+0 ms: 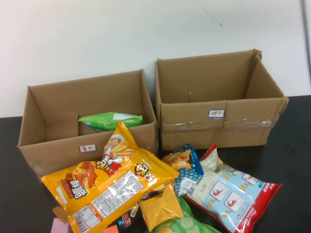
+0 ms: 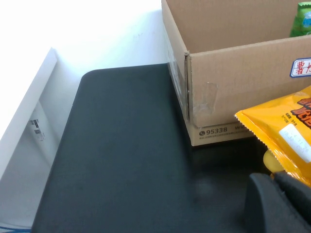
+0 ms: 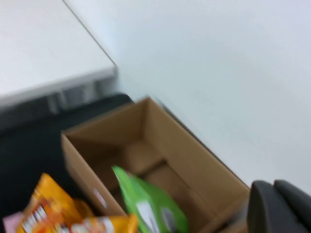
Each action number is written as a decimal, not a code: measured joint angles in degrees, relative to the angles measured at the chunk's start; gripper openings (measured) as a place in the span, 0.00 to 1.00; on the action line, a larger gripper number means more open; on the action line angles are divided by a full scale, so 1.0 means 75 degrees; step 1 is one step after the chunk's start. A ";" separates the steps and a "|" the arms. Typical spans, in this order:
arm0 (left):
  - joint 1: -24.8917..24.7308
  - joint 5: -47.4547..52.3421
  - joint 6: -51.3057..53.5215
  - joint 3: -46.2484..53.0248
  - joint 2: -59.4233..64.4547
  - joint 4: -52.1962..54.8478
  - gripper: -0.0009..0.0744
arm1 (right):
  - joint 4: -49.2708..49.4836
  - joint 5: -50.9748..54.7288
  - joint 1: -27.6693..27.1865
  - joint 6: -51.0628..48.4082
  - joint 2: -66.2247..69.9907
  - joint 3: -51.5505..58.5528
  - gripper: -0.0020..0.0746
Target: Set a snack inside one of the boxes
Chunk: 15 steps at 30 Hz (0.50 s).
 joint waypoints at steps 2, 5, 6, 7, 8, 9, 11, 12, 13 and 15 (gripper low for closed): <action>0.0000 0.0000 0.0000 0.0000 0.0000 0.0000 0.01 | -0.0256 -0.0205 0.0000 0.0000 -0.0540 0.0689 0.03; 0.0000 0.0000 -0.0010 0.0000 0.0000 0.0000 0.01 | -0.0442 -0.0952 0.0000 0.0000 -0.1515 0.2215 0.03; 0.0000 0.0000 -0.0010 0.0000 0.0000 0.0000 0.01 | -0.0461 -0.1252 0.0000 -0.0026 -0.1890 0.2851 0.03; 0.0000 0.0000 -0.0010 0.0000 0.0000 0.0000 0.01 | -0.0490 -0.1491 0.0000 -0.0077 -0.2196 0.3508 0.03; 0.0000 0.0000 -0.0010 0.0000 0.0000 0.0000 0.01 | -0.0508 -0.1782 0.0000 -0.0172 -0.2578 0.4169 0.03; 0.0000 0.0000 -0.0010 0.0000 0.0000 0.0000 0.01 | -0.0513 -0.1993 0.0000 -0.0245 -0.2950 0.4684 0.03; 0.0000 0.0000 -0.0010 0.0000 0.0000 0.0000 0.01 | -0.0518 -0.2416 0.0000 -0.0414 -0.3637 0.5886 0.03; 0.0000 0.0000 -0.0010 0.0000 0.0000 0.0000 0.01 | -0.0518 -0.2552 0.0000 -0.0497 -0.3941 0.6428 0.03; 0.0000 0.0000 -0.0010 0.0000 0.0000 0.0000 0.01 | -0.0530 -0.2611 0.0000 -0.0598 -0.4154 0.6832 0.03; 0.0000 0.0000 -0.0010 0.0000 0.0000 0.0000 0.01 | -0.0530 -0.2642 0.0000 -0.0745 -0.4554 0.7727 0.03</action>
